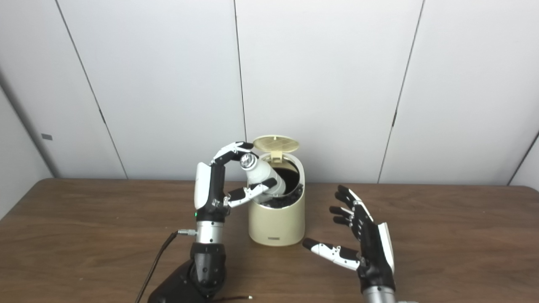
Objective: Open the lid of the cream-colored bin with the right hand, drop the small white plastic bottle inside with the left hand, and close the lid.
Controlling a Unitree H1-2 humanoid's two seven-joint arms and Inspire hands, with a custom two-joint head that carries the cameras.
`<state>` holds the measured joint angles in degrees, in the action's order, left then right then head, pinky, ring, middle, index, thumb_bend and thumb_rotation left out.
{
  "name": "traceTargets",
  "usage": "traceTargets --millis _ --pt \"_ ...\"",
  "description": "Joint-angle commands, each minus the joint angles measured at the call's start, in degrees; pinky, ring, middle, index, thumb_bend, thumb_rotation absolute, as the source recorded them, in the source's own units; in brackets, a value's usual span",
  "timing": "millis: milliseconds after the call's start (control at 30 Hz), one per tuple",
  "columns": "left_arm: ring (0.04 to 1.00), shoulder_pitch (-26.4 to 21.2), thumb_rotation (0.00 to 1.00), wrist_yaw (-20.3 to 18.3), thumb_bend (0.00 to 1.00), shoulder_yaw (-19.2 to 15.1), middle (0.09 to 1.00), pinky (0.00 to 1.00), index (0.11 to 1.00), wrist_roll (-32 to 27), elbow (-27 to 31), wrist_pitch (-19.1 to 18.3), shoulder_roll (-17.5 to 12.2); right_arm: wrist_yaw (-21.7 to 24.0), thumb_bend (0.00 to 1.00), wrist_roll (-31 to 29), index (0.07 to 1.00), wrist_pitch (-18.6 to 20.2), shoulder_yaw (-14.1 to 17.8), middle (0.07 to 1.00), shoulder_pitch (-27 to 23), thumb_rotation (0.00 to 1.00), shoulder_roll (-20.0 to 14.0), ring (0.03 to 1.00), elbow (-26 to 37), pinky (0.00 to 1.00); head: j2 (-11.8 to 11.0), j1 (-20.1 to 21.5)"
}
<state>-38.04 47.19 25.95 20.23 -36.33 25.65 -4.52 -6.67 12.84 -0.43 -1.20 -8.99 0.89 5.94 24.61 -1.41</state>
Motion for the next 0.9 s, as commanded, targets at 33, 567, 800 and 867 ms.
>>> traceTargets --millis 33,567,800,867 --pt "0.808 -1.64 0.00 -0.80 0.74 -1.17 0.839 0.67 0.728 1.06 1.51 1.26 0.30 -0.03 0.75 -0.11 0.844 -1.70 -0.25 0.842 -1.68 0.10 0.09 0.750 1.83 0.70 0.02 -0.13" --pt "0.637 1.69 0.00 -5.63 0.74 -5.79 0.712 0.51 0.725 0.03 7.25 1.25 1.49 0.32 0.75 -0.18 0.844 -1.08 -0.17 0.846 -1.75 0.08 -0.38 0.752 1.84 0.71 0.14 -0.95" --pt "0.608 6.34 0.00 -16.05 0.74 -10.09 0.689 0.51 0.697 -10.17 16.26 1.26 0.72 0.51 0.75 -0.83 0.846 -1.44 0.08 0.848 -1.78 0.08 -0.54 0.759 1.46 0.73 0.10 -1.43" --pt "0.610 7.66 0.00 -18.40 0.72 -12.07 0.705 0.51 0.716 -11.44 18.49 1.24 0.54 0.39 0.75 -0.87 0.843 -1.53 0.23 0.846 -1.85 0.09 -0.65 0.759 1.25 0.73 0.09 -1.51"
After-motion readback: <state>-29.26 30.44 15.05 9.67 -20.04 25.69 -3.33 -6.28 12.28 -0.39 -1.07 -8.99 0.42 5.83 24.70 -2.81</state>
